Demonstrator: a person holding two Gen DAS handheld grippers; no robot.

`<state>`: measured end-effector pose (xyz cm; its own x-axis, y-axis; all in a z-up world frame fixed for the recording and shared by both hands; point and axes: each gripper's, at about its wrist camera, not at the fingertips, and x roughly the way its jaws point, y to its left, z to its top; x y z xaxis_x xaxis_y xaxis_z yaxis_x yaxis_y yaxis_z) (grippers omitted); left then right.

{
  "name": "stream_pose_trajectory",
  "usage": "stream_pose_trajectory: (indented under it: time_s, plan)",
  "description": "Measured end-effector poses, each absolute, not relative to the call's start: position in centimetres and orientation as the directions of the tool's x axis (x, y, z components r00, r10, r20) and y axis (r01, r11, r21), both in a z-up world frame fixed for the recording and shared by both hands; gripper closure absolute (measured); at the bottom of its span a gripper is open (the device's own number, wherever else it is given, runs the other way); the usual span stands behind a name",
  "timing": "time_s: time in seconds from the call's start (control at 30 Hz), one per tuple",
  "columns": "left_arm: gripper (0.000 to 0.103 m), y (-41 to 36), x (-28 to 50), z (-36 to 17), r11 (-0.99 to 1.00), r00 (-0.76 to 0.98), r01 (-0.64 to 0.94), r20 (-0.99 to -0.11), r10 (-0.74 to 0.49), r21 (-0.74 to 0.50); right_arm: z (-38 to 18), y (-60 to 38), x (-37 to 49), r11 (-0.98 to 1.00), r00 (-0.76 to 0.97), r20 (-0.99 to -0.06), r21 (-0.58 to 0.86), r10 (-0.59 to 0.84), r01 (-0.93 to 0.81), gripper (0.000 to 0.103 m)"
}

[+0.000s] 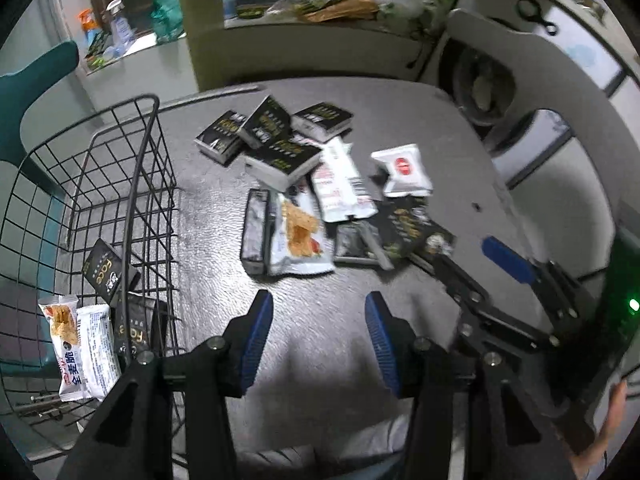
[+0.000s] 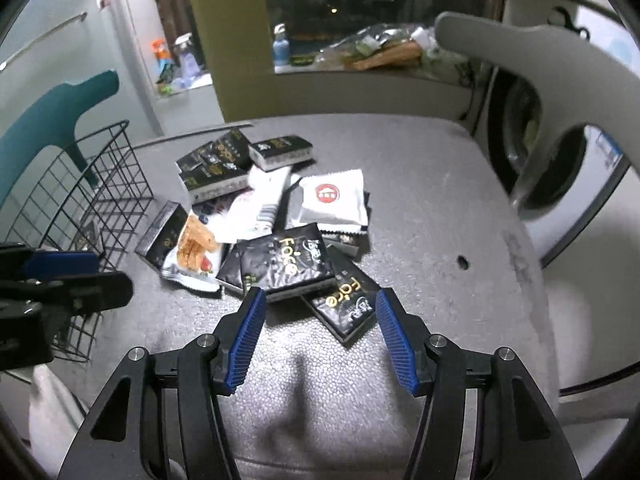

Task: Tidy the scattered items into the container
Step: 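Grasp a black Face pack with the right gripper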

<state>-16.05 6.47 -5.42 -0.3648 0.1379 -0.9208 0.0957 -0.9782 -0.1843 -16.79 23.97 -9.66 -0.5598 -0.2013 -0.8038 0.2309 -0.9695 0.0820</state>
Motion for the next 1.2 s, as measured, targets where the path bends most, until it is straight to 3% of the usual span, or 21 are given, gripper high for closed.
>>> stream_pose_trajectory:
  time_s: [0.27,0.4,0.47,0.53,0.87,0.93,1.2]
  plan:
    - [0.049,5.7,-18.4,-7.9,-0.979,-0.334,0.129,-0.936,0.108,-0.158,-11.4,22.2,-18.6,-0.945,-0.559,-0.791,0.074,-0.250,0.317,0.044]
    - [0.048,5.3,-19.3,-8.9,-0.977,-0.320,0.142,-0.941,0.108,-0.160,-12.5,22.0,-19.6,-0.935,-0.525,-0.800,0.123,-0.292,0.333,0.037]
    - [0.038,5.4,-19.6,-9.0,-0.979,-0.329,0.142,-0.940,0.094,-0.147,-13.1,21.7,-20.1,-0.930,-0.509,-0.805,0.134,-0.303,0.342,0.035]
    - [0.035,5.5,-19.9,-9.2,-0.981,-0.331,0.143,-0.940,0.079,-0.133,-13.5,21.6,-20.4,-0.931,-0.511,-0.805,0.135,-0.302,0.338,0.031]
    - [0.033,4.4,-20.8,-9.1,-0.976,-0.350,0.151,-0.932,0.095,-0.157,-14.2,21.1,-21.7,-0.935,-0.505,-0.813,0.130,-0.291,0.329,0.030]
    - [0.033,4.2,-20.9,-9.1,-0.977,-0.348,0.149,-0.933,0.093,-0.153,-14.1,21.2,-21.7,-0.937,-0.506,-0.812,0.132,-0.289,0.324,0.038]
    - [0.030,4.2,-21.5,-9.2,-0.978,-0.352,0.144,-0.932,0.093,-0.152,-13.9,21.9,-21.2,-0.937,-0.498,-0.810,0.170,-0.309,0.306,0.039]
